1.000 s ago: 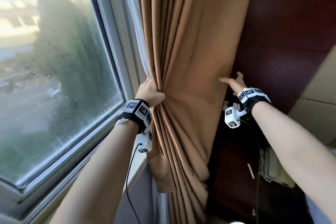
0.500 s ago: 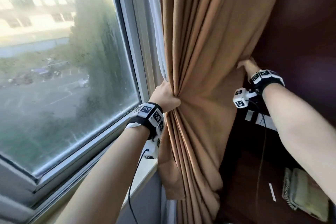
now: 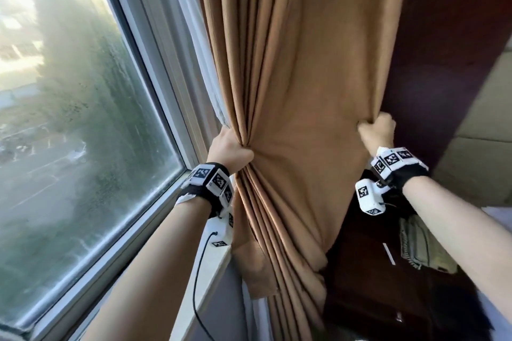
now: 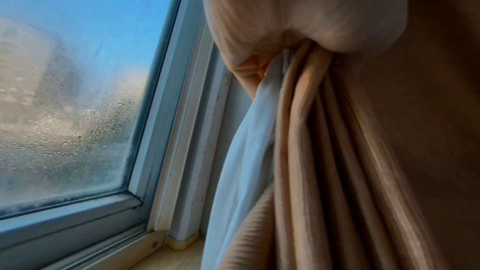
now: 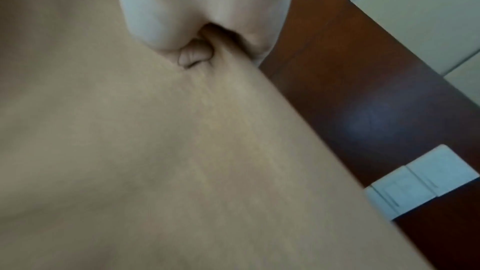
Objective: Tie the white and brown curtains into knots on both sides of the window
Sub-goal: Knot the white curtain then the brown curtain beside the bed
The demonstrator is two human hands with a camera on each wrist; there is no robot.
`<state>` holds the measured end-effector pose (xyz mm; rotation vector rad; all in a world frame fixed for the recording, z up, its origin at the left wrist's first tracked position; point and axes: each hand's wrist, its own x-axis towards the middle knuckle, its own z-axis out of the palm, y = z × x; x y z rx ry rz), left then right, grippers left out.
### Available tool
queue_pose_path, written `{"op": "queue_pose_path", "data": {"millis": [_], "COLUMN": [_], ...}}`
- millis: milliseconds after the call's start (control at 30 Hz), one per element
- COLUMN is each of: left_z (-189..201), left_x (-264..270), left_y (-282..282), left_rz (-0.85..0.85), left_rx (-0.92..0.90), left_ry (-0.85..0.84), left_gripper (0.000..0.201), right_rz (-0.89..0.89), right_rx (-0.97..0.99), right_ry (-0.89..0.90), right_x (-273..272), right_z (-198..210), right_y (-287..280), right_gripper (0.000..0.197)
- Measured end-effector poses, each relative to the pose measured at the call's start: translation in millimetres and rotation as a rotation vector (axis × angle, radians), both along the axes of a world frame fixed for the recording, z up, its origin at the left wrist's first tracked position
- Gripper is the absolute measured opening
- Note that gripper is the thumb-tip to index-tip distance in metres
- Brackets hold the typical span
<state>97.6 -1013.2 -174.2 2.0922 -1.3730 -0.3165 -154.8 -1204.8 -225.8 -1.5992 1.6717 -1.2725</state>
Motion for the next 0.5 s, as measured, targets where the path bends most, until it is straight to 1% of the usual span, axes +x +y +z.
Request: {"op": "queue_pose_path", "data": {"millis": [67, 100, 167, 233, 333, 400, 467, 500], "left_z": [-1, -1, -2, -3, -3, -4, 0, 3], "left_x": [-2, -5, -11, -17, -27, -31, -35, -36], "left_y": [1, 1, 2, 4, 8, 8, 8, 9], "left_rz": [-0.005, -0.01, -0.019, -0.037, -0.097, -0.158, -0.261, -0.31], "left_rx": [-0.009, -0.011, -0.019, -0.047, -0.046, -0.005, 0.011, 0.019], "left_ry": [-0.001, 0.005, 0.008, 0.017, 0.051, 0.088, 0.206, 0.295], "left_gripper": [0.049, 0.051, 0.054, 0.056, 0.061, 0.071, 0.085, 0.087], "right_rz": [-0.01, 0.016, 0.125, 0.218, 0.277, 0.334, 0.373, 0.387], "right_rx": [-0.066, -0.121, -0.229, -0.297, -0.302, -0.272, -0.264, -0.243], "right_ry": [0.029, 0.058, 0.114, 0.138, 0.196, 0.268, 0.37, 0.396], "right_x": [-7, -9, -2, 11, 36, 58, 75, 80], "right_z": [1, 1, 0, -2, -6, -11, -15, -14], "right_y": [37, 62, 108, 140, 171, 185, 193, 195], "right_gripper": [0.024, 0.02, 0.013, 0.01, 0.02, 0.025, 0.032, 0.037]}}
